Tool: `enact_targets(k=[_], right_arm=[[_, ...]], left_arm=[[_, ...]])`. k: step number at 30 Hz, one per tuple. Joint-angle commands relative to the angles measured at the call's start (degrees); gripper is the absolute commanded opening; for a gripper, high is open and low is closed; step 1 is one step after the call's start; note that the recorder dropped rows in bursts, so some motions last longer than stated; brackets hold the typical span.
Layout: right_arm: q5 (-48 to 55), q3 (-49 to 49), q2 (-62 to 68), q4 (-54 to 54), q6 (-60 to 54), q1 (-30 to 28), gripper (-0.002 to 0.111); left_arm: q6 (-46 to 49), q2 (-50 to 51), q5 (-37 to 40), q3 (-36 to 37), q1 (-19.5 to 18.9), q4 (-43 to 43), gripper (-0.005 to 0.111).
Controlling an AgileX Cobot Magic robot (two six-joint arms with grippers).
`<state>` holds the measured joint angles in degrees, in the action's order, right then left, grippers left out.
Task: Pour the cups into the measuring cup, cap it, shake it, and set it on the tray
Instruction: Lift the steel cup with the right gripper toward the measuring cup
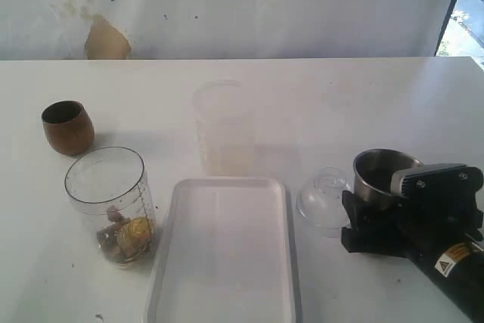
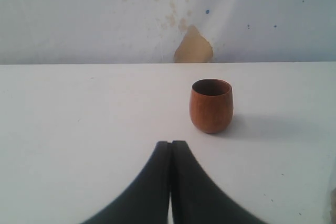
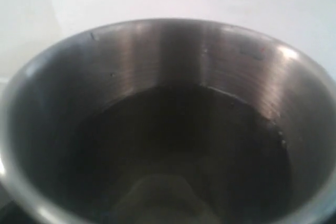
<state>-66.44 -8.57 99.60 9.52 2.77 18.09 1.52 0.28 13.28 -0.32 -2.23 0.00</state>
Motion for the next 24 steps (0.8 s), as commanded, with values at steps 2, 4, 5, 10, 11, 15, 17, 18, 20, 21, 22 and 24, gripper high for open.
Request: enact_targets(k=[2, 4, 5, 10, 11, 15, 17, 18, 20, 21, 22, 24], right_arm=[[-3.5, -0.1, -6.5, 0.2, -2.8, 0.1, 0.0], [-3.5, -0.1, -8.9, -1.9, -2.8, 0.1, 0.0], [-3.5, -0.1, -9.9, -2.9, -2.8, 0.1, 0.0], [1.2, -2.6, -16.0, -8.7, -2.4, 0.1, 0.0], [4.5, -3.8, -17.2, -9.8, -2.4, 0.1, 0.0], [13.0, -8.2, -20.9, -13.7, -0.6, 0.1, 0.0], [16.6, -10.7, -22.4, -15.0, 1.2, 0.1, 0.0], [19.6, -12.8, -23.0, -16.3, 2.6, 0.1, 0.0], [22.2, -15.2, -23.2, -19.2, 5.5, 0.1, 0.0], [23.3, -16.5, -23.2, -21.4, 7.5, 0.1, 0.0], [23.7, -17.3, -23.2, -22.9, 9.6, 0.1, 0.0], [24.6, -20.2, -23.2, -27.4, 14.7, 0.1, 0.0]], left_arm=[[-0.2, -0.3, -0.2, 0.3, 0.1, 0.0, 0.0], [-0.2, -0.3, -0.2, 0.3, 0.1, 0.0, 0.0], [-0.2, -0.3, -0.2, 0.3, 0.1, 0.0, 0.0], [-0.2, -0.3, -0.2, 0.3, 0.1, 0.0, 0.0], [-0.2, -0.3, -0.2, 0.3, 0.1, 0.0, 0.0], [-0.2, -0.3, -0.2, 0.3, 0.1, 0.0, 0.0], [-0.2, -0.3, -0.2, 0.3, 0.1, 0.0, 0.0], [-0.2, -0.3, -0.2, 0.3, 0.1, 0.0, 0.0], [-0.2, -0.3, -0.2, 0.3, 0.1, 0.0, 0.0], [-0.2, -0.3, -0.2, 0.3, 0.1, 0.0, 0.0], [-0.2, -0.3, -0.2, 0.3, 0.1, 0.0, 0.0], [-0.2, -0.3, -0.2, 0.3, 0.1, 0.0, 0.0]])
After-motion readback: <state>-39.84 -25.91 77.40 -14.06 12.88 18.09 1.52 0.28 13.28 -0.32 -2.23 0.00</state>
